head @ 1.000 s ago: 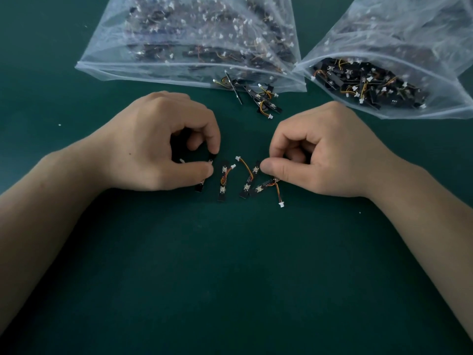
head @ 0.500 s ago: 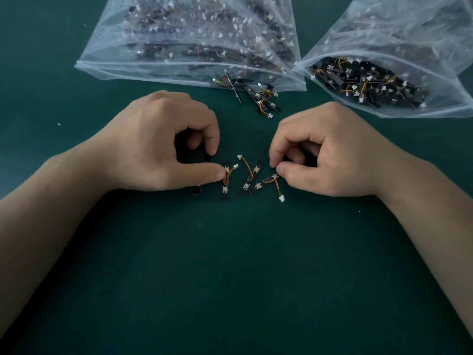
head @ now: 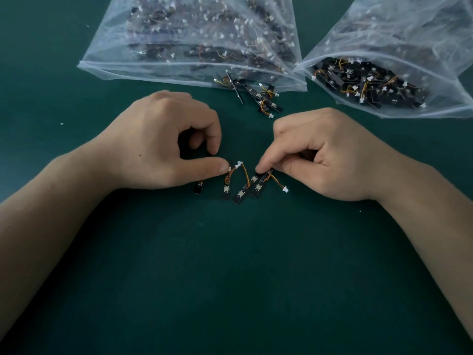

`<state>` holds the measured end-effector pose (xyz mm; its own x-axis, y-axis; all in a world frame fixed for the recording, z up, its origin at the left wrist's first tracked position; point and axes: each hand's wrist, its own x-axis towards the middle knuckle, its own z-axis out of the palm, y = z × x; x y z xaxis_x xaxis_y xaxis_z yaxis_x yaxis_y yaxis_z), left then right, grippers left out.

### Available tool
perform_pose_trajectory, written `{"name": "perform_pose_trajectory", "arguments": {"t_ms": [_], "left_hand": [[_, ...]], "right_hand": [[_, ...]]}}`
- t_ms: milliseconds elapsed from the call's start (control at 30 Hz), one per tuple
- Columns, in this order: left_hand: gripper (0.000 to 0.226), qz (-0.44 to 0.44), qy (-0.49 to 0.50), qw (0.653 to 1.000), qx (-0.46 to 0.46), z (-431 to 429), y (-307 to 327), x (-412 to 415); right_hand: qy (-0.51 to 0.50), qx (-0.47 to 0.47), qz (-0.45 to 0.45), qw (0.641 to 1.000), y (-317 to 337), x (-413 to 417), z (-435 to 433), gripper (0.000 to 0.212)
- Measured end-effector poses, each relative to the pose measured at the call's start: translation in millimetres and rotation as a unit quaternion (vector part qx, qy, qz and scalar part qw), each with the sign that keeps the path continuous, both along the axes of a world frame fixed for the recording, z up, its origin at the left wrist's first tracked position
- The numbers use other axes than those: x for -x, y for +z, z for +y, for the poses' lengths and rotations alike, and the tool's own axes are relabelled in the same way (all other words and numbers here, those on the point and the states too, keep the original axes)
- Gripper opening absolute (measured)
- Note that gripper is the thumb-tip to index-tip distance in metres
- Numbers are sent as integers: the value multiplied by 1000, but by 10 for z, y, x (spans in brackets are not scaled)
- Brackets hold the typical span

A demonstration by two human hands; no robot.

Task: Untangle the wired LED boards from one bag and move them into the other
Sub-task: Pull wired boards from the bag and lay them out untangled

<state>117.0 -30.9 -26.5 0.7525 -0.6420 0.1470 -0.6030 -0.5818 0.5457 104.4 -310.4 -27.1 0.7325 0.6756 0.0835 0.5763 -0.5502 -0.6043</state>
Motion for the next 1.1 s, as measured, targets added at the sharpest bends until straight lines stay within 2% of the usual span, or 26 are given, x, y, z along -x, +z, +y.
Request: {"name": "perform_pose_trajectory", "arguments": {"t_ms": [400,567,800,967,1100], "left_hand": [[34,3,23,1000,1,-35,12,24],[32,9,23,1000,0,-30,19,26],[28,23,15,1000,4,-6,27,12],[28,50,8,998,28,9,43,-1],[34,61,20,996,54,19,44,4]], "right_hand": [[0,-22,-4,1000,-10,13,6,26],[-30,-22,11,999,13,33,-2,26],[-6,-19,33,999,56,30,-1,35],[-43,-70,71,994,44,56,-20,22],[-24,-28,32,999,34,55,16,18]]}}
